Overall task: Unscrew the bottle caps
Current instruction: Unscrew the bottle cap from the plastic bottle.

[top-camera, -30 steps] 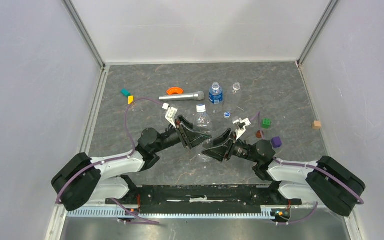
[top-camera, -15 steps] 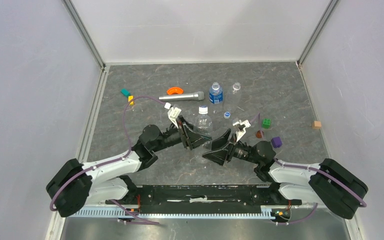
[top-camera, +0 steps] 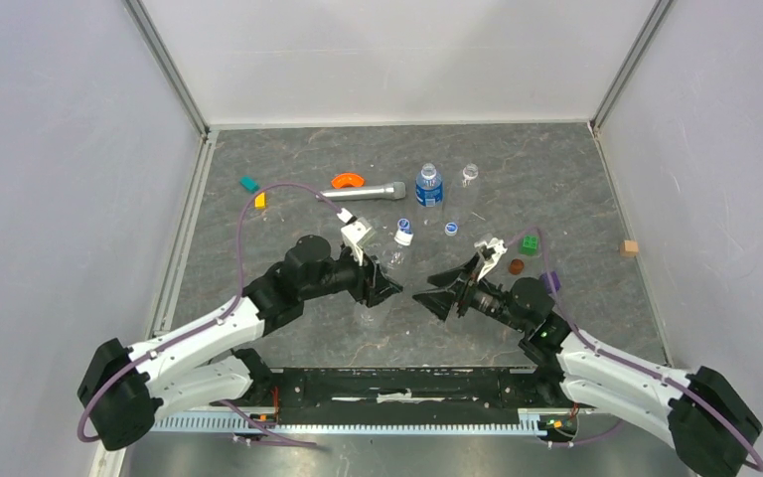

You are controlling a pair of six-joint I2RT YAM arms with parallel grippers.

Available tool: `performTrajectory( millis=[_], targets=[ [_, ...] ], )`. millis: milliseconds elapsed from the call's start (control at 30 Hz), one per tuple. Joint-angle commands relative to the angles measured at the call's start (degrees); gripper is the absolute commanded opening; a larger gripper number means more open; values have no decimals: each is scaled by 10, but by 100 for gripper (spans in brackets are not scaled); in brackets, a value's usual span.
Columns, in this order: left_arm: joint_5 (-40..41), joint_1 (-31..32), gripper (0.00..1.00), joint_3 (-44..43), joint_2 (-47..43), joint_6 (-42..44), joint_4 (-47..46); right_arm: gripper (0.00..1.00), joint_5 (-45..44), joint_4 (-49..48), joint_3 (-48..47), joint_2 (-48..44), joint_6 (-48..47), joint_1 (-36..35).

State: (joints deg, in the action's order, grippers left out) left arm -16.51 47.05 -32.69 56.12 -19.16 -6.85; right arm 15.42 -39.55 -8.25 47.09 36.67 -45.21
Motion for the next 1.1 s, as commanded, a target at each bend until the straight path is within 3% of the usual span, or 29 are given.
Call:
performTrajectory(
  millis=[0,200,433,467,600,733,767,833,867,1067],
  targets=[
    [-55,1,15,-54,26,119,147,78,-54,128,-74,-39,-47,7],
    [-65,36,16,-83,48,153,191,80,-52,162,-119,-55,-29,13],
    [-23,82,15,-108,49,188,226,78,-1,144,-129,-20,8,19],
    [-23,85,16,-108,48,188,226,76,5,131,-124,-17,19,19],
    [-19,94,17,-109,45,191,227,51,38,41,-89,-12,62,21],
    [-2,96,24,-107,38,191,226,31,55,15,-76,-12,69,23],
    [8,96,29,-104,35,191,222,29,59,14,-76,-12,68,24],
    [24,96,56,-96,26,190,213,26,65,15,-74,-12,65,23],
    [26,96,62,-91,20,189,206,25,66,16,-71,-13,63,23],
    [35,96,75,-86,11,184,211,22,32,43,-58,-22,48,23]
  ],
)
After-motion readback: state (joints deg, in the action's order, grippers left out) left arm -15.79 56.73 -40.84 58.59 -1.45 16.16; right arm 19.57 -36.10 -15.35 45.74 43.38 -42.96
